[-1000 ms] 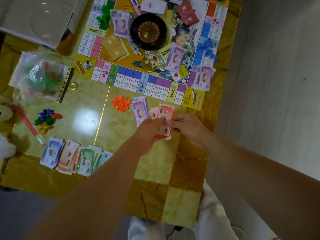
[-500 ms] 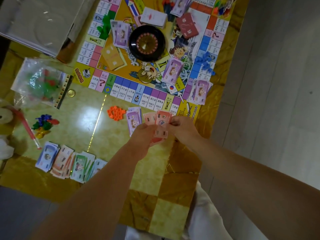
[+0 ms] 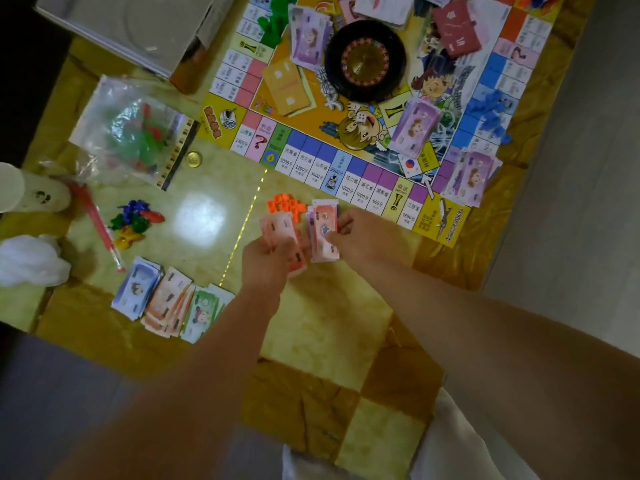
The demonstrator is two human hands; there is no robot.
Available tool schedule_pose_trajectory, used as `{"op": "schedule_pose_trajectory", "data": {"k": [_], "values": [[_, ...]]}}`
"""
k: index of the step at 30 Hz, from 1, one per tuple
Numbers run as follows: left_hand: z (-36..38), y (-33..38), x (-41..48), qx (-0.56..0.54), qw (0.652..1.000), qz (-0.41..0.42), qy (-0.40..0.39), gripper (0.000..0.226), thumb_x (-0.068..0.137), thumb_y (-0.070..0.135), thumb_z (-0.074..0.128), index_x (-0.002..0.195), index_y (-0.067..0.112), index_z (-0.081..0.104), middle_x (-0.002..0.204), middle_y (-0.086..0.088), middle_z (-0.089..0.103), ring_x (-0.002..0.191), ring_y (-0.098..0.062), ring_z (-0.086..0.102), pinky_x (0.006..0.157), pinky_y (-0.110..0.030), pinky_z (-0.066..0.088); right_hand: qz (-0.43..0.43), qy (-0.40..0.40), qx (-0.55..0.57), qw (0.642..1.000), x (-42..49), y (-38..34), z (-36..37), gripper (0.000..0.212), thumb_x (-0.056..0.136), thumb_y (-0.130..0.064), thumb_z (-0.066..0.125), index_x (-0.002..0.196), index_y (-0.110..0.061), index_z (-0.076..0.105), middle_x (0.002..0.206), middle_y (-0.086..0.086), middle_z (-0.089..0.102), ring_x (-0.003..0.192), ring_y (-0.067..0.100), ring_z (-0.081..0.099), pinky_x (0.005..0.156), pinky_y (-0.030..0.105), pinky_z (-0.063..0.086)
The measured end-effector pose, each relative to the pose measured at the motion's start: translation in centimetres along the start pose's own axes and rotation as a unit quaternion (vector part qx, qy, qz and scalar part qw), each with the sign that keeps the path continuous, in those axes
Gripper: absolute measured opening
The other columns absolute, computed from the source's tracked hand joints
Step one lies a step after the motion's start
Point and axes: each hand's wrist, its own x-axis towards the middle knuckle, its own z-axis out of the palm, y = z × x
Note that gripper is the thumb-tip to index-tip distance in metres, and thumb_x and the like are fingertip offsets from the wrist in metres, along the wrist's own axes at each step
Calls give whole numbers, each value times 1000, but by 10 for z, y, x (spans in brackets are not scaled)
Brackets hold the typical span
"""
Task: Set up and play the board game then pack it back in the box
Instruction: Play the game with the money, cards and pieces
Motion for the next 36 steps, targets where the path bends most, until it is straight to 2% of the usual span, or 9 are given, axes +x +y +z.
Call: {"op": "schedule_pose_trajectory", "data": {"k": [5,8,11,16,18,20,24,32,36], "values": [[-9,-1,6,-13,999,-9,-34,22,87,-3,56,105,-3,68,90,-19,70,74,-26,69,61,-32,59,4,104,-148,984,1,5,17,35,76,-44,73,98,-33,48,88,-6,64,76,16,62,62,33,56],[-11,0,8,-20,998,-26,-61,20,87,-3,59,105,-2,68,83,-13,71,68,-23,69,57,-32,59,-20,112,-91,989,-5,7,18,26,83,-45,66,98,-34,48,85,-11,63,75,9,60,59,28,54],[-4,6,7,-35,994,-49,-88,13,86,-4,61,92,6,68,62,1,70,53,-12,67,48,-26,56,-37,16,111,993,-18,-1,12,17,96,-36,55,99,-21,62,89,-7,64,70,0,55,51,6,41],[18,8,6,-25,989,-55,-136,15,87,1,63,96,12,69,82,-9,72,67,-21,70,65,-37,61,-1,-23,247,969,-17,8,-1,6,88,-14,68,92,-16,64,99,6,68,86,17,63,70,18,53],[31,11,5,-15,989,-49,-142,17,90,1,58,96,13,68,86,-12,71,70,-23,68,72,-43,59,10,-1,261,965,-11,15,-11,8,85,-11,71,88,-15,65,97,4,67,89,17,62,77,26,56],[49,17,3,-19,988,-58,-145,22,92,0,51,98,12,68,88,-13,71,73,-25,69,75,-45,58,9,8,275,961,-8,21,-27,10,84,-8,71,86,-14,64,90,-1,66,85,15,62,71,21,55],[89,39,-3,-17,981,-72,-177,16,94,4,53,94,13,67,84,-8,71,72,-21,69,73,-39,57,16,11,264,964,2,35,-66,14,84,-8,72,86,-17,62,82,-3,62,78,11,58,67,16,50],[176,70,0,54,982,-85,-157,23,97,8,48,83,11,65,66,-1,66,59,-13,62,57,-25,53,111,124,255,953,42,104,-165,11,87,-12,69,84,-15,60,83,7,66,69,17,61,67,34,51],[204,71,2,91,979,-85,-163,17,97,10,50,96,4,66,76,-7,66,66,-18,62,62,-29,55,146,156,217,953,54,121,-175,22,86,-14,70,77,-24,53,81,6,69,62,12,65,64,32,56]]}}
